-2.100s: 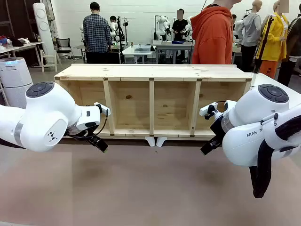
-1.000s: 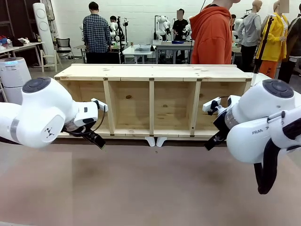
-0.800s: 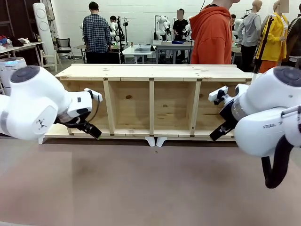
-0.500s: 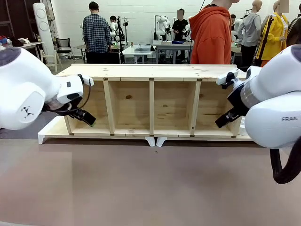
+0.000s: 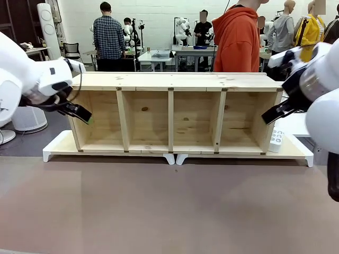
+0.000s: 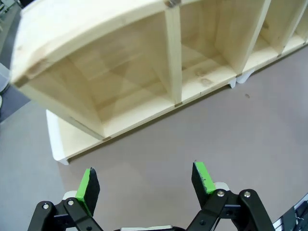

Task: Perform cable management.
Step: When the cord part of the Power Cable appears at the lower middle area of the table and stops, grasp the cord part of the Power Cable.

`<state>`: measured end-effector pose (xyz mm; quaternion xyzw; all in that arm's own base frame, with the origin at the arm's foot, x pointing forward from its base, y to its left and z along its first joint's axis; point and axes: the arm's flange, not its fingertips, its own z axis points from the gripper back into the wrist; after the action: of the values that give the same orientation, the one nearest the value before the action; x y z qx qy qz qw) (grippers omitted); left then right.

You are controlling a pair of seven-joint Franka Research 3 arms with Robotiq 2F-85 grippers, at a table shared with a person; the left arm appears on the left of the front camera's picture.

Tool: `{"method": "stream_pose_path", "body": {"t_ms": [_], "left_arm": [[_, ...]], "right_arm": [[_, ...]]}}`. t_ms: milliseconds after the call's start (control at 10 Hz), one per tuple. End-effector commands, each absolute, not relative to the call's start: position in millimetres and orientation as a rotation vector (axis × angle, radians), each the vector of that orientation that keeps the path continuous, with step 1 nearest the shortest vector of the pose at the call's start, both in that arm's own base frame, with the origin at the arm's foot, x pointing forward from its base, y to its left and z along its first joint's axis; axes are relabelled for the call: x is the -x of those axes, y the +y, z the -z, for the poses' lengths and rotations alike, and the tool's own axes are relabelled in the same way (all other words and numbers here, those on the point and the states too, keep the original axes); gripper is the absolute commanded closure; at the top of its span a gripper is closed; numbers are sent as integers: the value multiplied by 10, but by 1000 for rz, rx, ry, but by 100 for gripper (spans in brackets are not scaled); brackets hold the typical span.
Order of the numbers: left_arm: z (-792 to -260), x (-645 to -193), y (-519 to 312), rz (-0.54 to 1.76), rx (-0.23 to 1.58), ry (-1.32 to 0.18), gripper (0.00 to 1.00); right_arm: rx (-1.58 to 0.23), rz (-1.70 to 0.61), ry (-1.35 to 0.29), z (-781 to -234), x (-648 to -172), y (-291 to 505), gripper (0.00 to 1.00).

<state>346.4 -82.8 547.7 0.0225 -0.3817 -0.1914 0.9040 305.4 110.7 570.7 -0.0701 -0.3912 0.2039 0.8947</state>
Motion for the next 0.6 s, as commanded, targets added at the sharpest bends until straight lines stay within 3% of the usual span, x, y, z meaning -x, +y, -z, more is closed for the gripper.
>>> {"method": "stream_pose_path", "body": {"t_ms": [0,500], "left_arm": [[-4785,-2440,-489,353,-79,-829,0],[-4723,-2329,-420,332,-48,-814,0]], "right_arm": [[183,-346,-844,-4993,-2227,708,0],[175,-338,-829,-4943,-2190,704,0]]}}
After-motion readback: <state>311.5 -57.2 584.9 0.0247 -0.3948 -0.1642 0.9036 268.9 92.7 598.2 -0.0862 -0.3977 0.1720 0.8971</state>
